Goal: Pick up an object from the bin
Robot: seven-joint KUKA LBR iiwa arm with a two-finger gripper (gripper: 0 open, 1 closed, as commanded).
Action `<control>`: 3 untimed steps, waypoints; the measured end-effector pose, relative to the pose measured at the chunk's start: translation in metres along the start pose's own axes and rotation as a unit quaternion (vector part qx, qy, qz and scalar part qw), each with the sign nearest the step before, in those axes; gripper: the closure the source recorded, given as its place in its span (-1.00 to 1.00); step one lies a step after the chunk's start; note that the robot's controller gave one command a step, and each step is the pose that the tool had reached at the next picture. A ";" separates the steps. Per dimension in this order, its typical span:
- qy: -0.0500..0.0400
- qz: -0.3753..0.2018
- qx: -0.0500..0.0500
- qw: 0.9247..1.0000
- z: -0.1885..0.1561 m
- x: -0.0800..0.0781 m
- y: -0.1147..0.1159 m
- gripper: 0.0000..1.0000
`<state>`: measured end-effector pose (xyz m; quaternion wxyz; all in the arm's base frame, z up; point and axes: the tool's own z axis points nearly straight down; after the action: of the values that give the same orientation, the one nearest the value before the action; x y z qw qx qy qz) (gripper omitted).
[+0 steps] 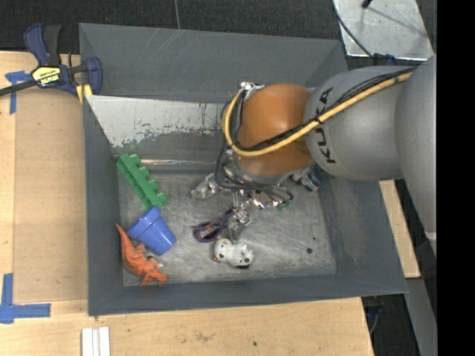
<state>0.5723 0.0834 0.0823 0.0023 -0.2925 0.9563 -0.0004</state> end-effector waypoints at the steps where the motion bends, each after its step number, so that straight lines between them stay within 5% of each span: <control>1: -0.012 -0.036 0.005 0.999 0.006 -0.003 0.007 1.00; 3: -0.005 -0.038 0.002 0.999 0.002 0.000 0.009 1.00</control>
Offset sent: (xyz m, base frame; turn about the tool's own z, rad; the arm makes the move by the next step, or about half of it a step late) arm 0.0000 0.0000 0.0000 0.0000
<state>0.5670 0.0906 0.0803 0.0079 -0.3281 0.9446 -0.0006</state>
